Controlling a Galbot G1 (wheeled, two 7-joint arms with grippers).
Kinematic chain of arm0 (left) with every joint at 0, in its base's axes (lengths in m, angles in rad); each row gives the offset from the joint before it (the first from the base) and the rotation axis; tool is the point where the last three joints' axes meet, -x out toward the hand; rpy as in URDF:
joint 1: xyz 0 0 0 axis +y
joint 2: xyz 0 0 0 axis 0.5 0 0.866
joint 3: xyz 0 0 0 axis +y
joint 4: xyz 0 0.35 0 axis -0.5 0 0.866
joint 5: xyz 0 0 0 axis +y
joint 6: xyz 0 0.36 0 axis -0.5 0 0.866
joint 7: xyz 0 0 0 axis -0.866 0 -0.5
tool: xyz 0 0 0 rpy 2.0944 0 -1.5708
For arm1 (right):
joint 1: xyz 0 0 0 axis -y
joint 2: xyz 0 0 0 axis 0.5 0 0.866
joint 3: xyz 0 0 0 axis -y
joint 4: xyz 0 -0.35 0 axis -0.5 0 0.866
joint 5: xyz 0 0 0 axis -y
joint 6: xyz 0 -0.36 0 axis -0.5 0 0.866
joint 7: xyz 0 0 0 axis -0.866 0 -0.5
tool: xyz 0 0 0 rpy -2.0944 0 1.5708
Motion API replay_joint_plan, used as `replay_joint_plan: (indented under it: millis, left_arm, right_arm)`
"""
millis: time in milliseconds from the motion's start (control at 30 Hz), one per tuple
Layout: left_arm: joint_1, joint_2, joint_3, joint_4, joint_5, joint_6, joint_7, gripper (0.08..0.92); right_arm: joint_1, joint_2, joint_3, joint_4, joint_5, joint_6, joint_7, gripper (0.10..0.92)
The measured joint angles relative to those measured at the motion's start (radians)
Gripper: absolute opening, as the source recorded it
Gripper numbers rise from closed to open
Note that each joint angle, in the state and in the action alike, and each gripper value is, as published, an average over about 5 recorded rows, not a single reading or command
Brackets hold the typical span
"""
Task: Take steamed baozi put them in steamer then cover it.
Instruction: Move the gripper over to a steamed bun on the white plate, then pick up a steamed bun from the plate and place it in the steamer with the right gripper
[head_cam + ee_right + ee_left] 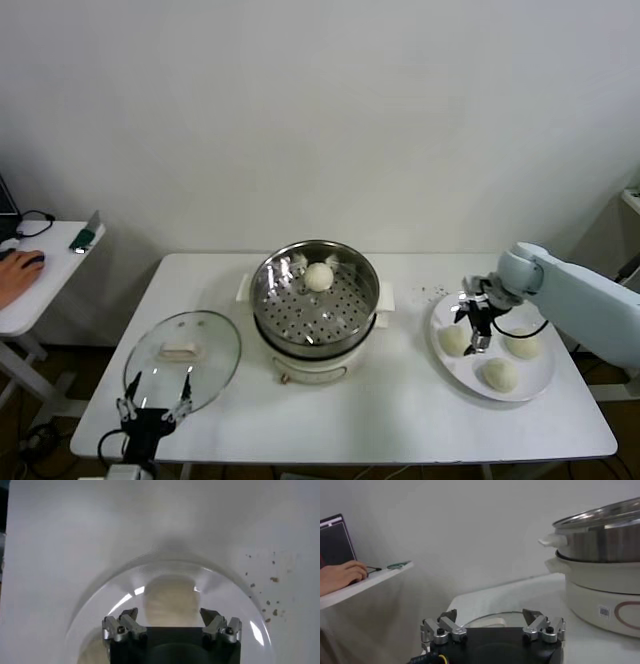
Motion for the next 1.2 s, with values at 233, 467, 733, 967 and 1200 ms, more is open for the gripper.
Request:
replay_joint_plan:
  millis: [233, 467, 733, 967, 1200]
  left_arm:
    - [0.001, -0.003, 0.000, 0.005, 0.005, -0.002, 0.000, 0.823]
    - [0.003, -0.002, -0.009, 0.009, 0.005, -0.004, 0.000, 0.823]
    - [0.003, 0.000, -0.010, 0.012, 0.005, -0.004, -0.001, 0.823]
    - [0.003, 0.001, -0.011, 0.011, 0.006, -0.004, -0.001, 0.823]
    - [0.006, 0.006, -0.008, 0.008, 0.005, -0.007, 0.002, 0.823]
  right_arm:
    - [-0.016, 0.026, 0.013, -0.042, -0.017, 0.003, -0.005, 0.823]
    - [-0.027, 0.039, 0.016, -0.064, -0.028, 0.007, -0.015, 0.816]
    - [-0.029, 0.065, 0.025, -0.096, -0.031, 0.017, -0.016, 0.749]
    - [-0.022, 0.073, 0.024, -0.108, -0.023, 0.022, -0.022, 0.681]
    - [0.013, 0.063, 0.001, -0.104, 0.004, 0.021, -0.024, 0.662]
